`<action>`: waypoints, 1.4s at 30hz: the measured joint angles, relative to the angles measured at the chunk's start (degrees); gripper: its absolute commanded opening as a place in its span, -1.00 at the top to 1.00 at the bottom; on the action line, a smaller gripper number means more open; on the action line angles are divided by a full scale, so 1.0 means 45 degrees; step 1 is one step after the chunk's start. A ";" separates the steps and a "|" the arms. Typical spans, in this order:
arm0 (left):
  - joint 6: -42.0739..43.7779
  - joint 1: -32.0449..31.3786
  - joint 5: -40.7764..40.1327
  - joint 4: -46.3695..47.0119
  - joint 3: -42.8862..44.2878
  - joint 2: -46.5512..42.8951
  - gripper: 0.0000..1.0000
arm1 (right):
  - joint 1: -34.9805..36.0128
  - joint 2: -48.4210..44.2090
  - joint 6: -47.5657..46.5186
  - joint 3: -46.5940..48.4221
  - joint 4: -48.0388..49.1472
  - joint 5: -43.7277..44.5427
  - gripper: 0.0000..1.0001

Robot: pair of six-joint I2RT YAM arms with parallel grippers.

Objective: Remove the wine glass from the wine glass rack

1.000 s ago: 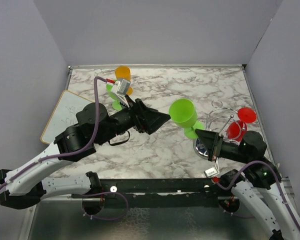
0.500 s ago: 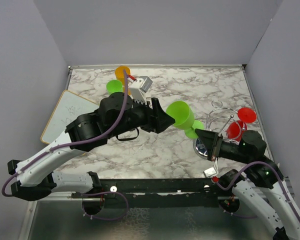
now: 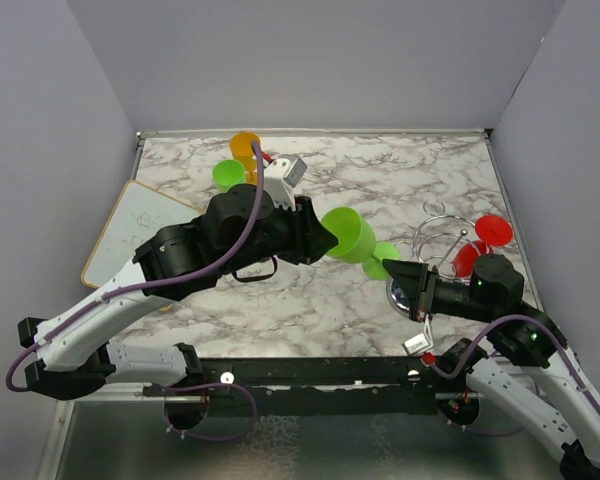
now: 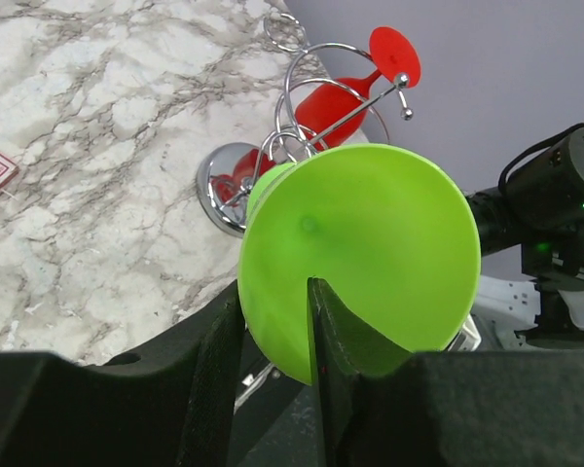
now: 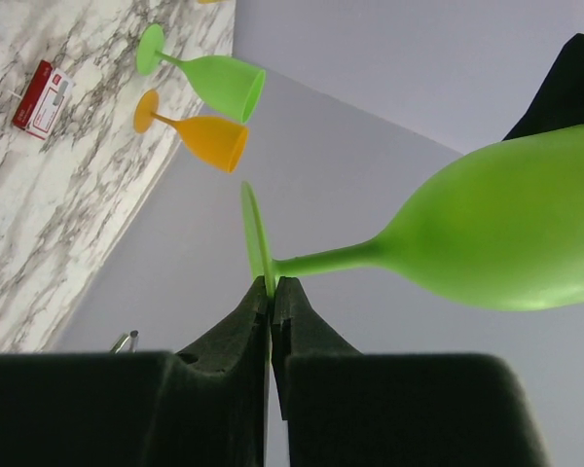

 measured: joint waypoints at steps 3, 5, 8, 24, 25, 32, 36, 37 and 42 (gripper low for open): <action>0.0005 0.0015 -0.0049 -0.0131 -0.0005 0.0015 0.65 | 0.0015 0.0029 -0.0005 0.0005 -0.0044 -0.0005 0.77; 0.0000 0.0053 -0.0165 -0.0301 -0.0019 0.0000 0.85 | 0.0015 0.0058 -0.0005 0.0092 -0.0136 -0.0015 0.66; 0.0029 0.0063 -0.0384 -0.0413 -0.0049 -0.0044 1.00 | 0.0015 0.0194 -0.0005 0.0393 -0.0306 -0.0063 0.45; 0.1127 0.0073 -0.4085 -0.1996 0.0845 -0.0520 1.00 | 0.0015 0.1384 0.4721 0.1302 0.0942 -0.2157 -1.00; 0.1273 0.0092 -0.4454 -0.2225 0.0826 -0.0578 1.00 | 0.0015 0.1462 0.5931 0.1394 0.1477 -0.2244 -1.00; 0.2433 0.1394 -0.5731 -0.2963 -0.0539 -0.0680 1.00 | 0.0034 0.2943 1.7044 0.3395 0.6547 0.0500 -1.00; 0.3254 0.3536 -0.5076 -0.2613 -0.1807 -0.0364 1.00 | 0.0044 0.5207 2.3105 0.7451 0.5673 0.4459 -1.00; 0.3487 0.4274 -0.4779 -0.2467 -0.2147 -0.0257 1.00 | 0.0044 0.5935 2.4242 0.8762 0.4964 0.5343 -1.00; 0.4201 0.7543 -0.3298 -0.1525 -0.3424 0.0083 1.00 | 0.0029 0.9617 2.7773 1.4766 0.1049 0.7577 -1.00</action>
